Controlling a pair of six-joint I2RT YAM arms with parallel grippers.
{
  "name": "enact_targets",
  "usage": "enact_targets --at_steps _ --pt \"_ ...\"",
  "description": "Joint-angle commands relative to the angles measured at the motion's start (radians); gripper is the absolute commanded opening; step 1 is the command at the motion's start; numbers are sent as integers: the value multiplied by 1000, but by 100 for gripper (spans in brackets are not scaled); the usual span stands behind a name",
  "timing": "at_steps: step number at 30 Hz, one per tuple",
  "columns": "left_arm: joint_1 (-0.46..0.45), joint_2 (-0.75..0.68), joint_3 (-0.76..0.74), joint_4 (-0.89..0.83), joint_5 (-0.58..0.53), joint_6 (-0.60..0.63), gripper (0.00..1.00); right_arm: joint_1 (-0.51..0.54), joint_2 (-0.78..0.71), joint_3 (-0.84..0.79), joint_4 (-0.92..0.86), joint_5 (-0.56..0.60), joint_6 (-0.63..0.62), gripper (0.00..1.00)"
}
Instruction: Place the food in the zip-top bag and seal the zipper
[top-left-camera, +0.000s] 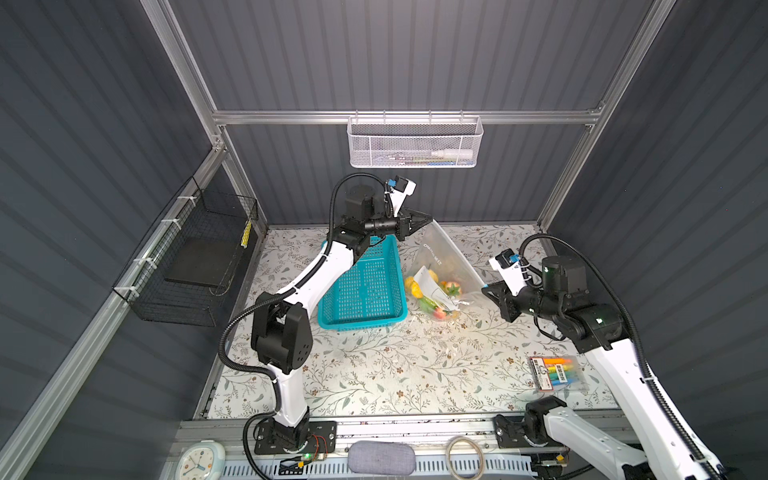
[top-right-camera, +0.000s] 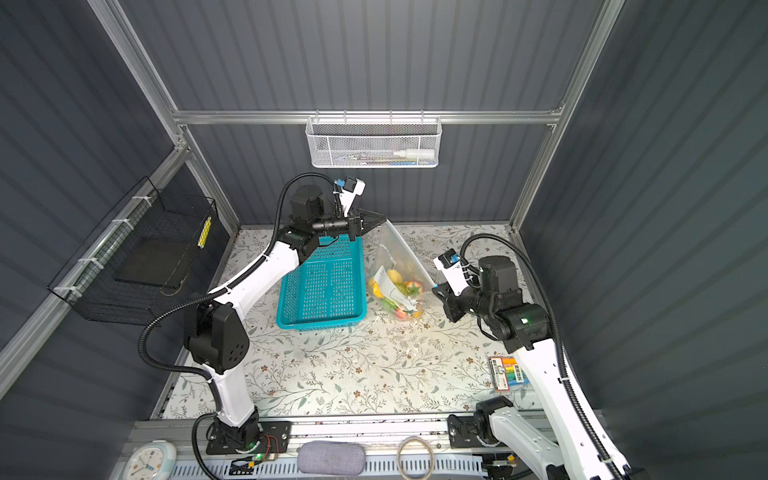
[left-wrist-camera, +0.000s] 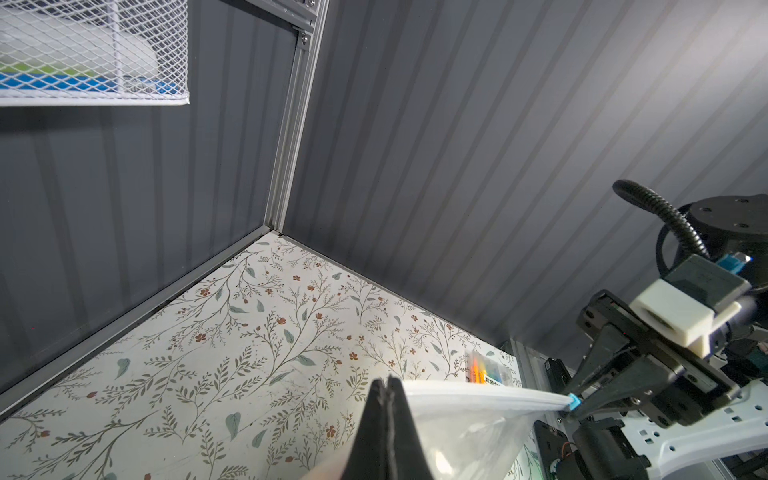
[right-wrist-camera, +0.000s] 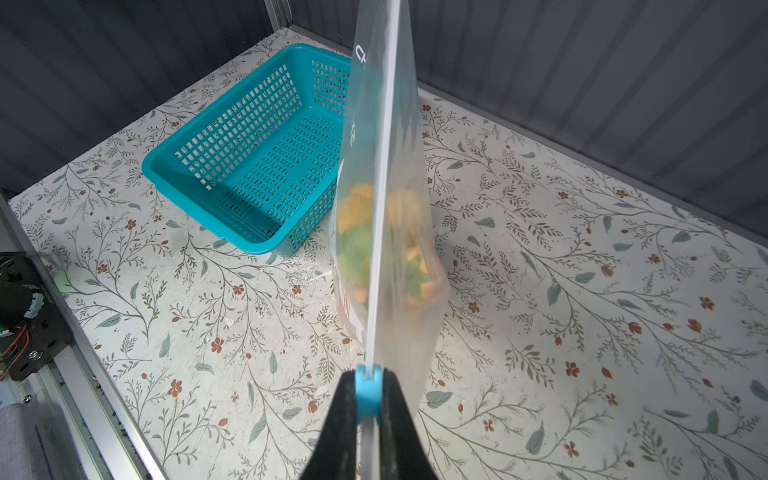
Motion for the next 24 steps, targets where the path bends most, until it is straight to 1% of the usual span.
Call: enact_targets --at_steps 1,2,6,13,24 --pt "47 1 13 77 -82 -12 0 -7 -22 -17 -152 26 12 1" --pt "47 -2 8 81 -84 -12 0 -7 -24 -17 -164 59 10 1" --pt "47 -4 3 83 -84 -14 0 -7 -31 -14 -193 82 10 1" --pt "47 -3 0 92 -79 -23 0 -7 -54 -19 -213 98 12 1" --pt "46 -9 -24 102 -78 -24 0 -7 -52 -11 -234 107 9 1"
